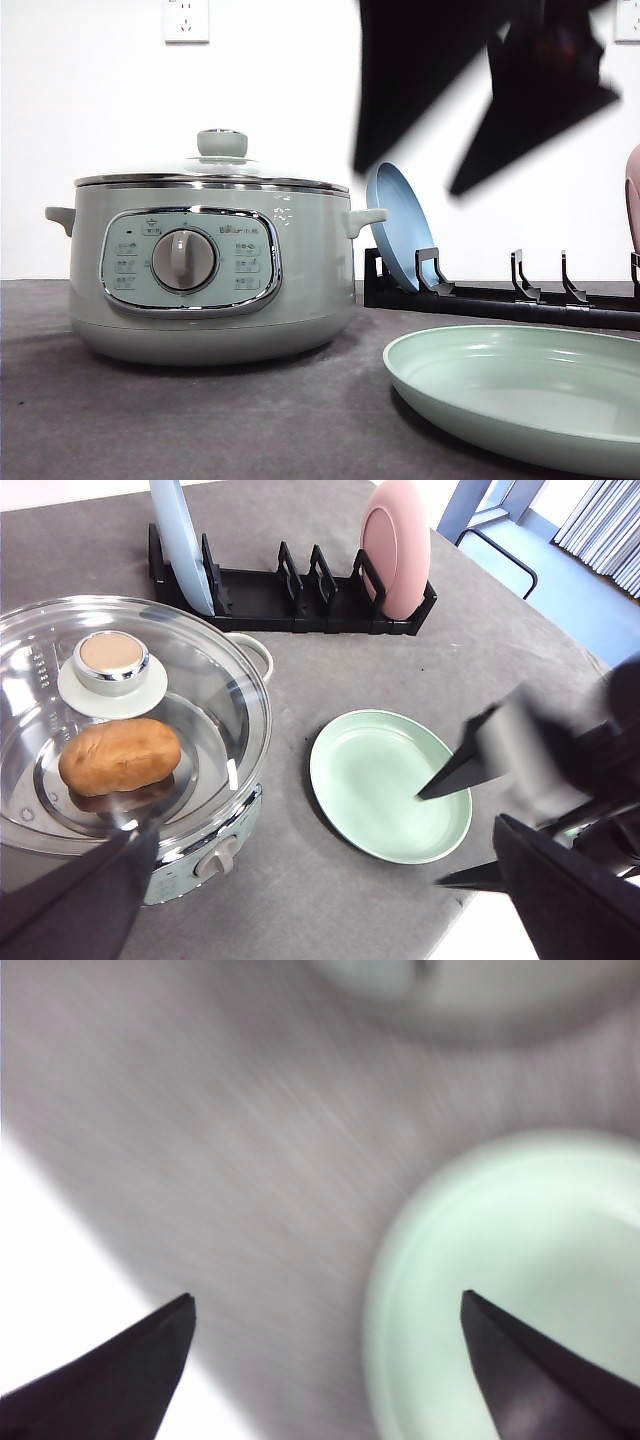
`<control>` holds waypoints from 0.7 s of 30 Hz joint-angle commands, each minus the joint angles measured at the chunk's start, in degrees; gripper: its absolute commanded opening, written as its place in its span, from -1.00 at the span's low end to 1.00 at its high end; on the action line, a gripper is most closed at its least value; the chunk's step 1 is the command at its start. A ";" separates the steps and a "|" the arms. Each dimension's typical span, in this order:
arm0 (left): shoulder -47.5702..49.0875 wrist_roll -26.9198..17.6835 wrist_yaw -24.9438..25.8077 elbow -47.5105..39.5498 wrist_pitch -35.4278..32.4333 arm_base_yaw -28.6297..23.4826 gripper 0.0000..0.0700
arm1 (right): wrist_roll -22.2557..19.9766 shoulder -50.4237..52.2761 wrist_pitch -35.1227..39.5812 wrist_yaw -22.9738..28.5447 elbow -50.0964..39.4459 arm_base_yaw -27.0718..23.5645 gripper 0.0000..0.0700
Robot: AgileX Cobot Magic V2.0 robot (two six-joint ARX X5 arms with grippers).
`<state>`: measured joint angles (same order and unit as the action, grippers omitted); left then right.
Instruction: Transfer potato from steamer to green plate
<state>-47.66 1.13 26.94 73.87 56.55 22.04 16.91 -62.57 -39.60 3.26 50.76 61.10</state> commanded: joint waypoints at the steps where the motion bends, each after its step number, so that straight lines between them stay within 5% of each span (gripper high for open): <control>1: -0.68 -0.29 0.11 1.29 -0.78 0.26 1.00 | 2.67 2.23 0.12 -1.96 1.37 0.01 0.61; 21: -3.70 -1.19 0.11 1.29 -0.79 1.14 1.00 | 5.87 26.55 -6.03 -0.34 2.19 -11.31 0.61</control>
<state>-50.86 0.84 26.94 73.87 56.45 22.79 22.54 -36.20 -45.39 2.35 52.10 49.56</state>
